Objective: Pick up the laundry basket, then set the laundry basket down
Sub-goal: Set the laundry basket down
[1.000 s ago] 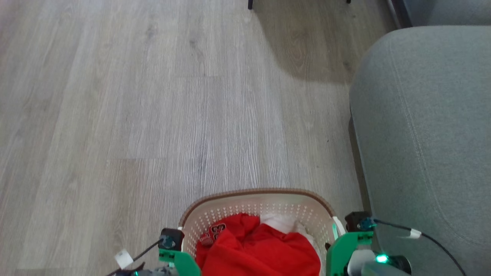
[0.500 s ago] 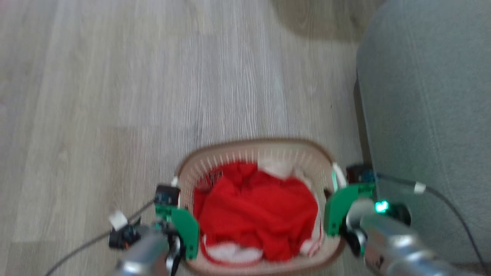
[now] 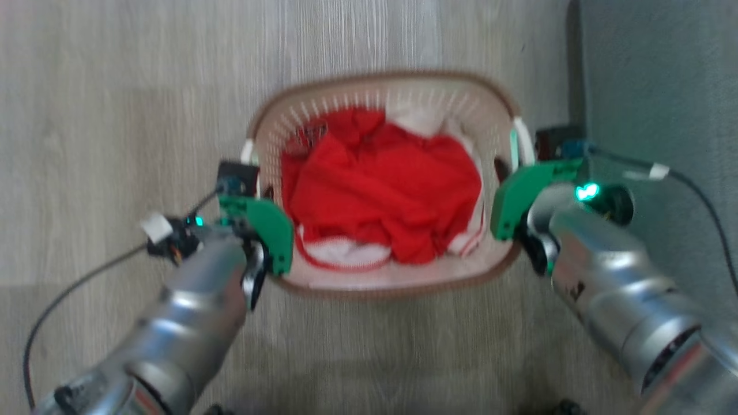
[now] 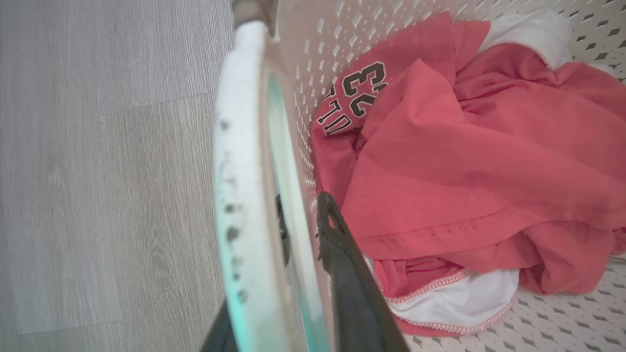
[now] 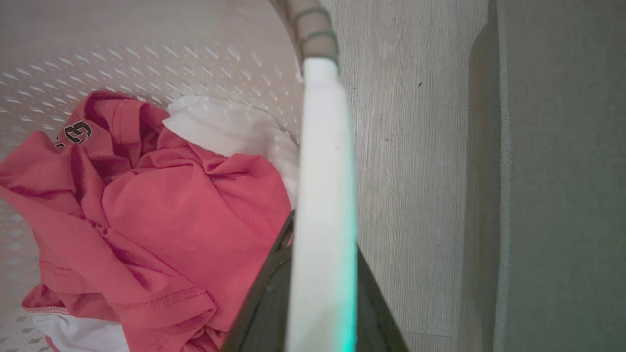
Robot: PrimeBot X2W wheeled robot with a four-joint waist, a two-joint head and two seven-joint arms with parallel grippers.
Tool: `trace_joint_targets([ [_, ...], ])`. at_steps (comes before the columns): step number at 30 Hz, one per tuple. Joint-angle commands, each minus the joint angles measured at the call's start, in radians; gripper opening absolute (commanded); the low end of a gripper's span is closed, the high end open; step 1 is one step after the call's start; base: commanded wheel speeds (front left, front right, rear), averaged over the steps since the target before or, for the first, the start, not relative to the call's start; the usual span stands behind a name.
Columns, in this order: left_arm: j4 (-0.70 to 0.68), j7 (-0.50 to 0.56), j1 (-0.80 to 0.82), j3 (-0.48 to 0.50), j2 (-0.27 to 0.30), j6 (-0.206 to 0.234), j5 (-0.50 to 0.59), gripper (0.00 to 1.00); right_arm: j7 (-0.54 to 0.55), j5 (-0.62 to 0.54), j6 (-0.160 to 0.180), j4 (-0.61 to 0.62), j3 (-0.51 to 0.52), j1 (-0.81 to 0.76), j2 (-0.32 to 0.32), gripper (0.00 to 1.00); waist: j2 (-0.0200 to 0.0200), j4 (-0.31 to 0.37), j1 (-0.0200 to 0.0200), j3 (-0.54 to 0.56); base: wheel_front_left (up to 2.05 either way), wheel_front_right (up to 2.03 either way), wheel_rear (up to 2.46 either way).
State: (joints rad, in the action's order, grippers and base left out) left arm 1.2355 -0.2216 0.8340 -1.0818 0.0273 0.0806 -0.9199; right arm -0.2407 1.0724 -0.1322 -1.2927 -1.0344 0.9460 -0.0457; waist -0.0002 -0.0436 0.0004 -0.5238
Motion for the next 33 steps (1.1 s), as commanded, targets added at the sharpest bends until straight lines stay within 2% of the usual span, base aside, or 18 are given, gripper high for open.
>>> trace_joint_targets([
  [1,-0.005,-0.016,0.036,0.010,0.023,0.000,0.016,0.00,-0.017,-0.021,0.002,0.005,-0.009,0.012,-0.004,0.00,0.0002,0.000,-0.0004,-0.084,0.00,0.00,0.00],
  [10,0.008,-0.031,0.161,0.008,0.023,-0.002,0.028,0.00,-0.020,-0.067,0.002,0.002,0.045,0.112,-0.004,0.00,0.0002,0.011,-0.0004,-0.252,0.00,0.00,0.00],
  [18,0.015,-0.037,0.218,0.000,0.023,-0.005,0.036,0.00,-0.021,-0.137,0.002,0.002,0.112,0.168,-0.004,0.00,0.0002,0.010,-0.0004,-0.359,0.00,0.00,0.00],
  [33,-0.009,-0.040,0.245,-0.016,0.023,0.008,0.030,0.00,-0.021,-0.268,0.002,0.002,0.236,0.178,-0.004,0.00,0.0002,0.000,-0.0004,-0.434,0.00,0.00,0.00],
])
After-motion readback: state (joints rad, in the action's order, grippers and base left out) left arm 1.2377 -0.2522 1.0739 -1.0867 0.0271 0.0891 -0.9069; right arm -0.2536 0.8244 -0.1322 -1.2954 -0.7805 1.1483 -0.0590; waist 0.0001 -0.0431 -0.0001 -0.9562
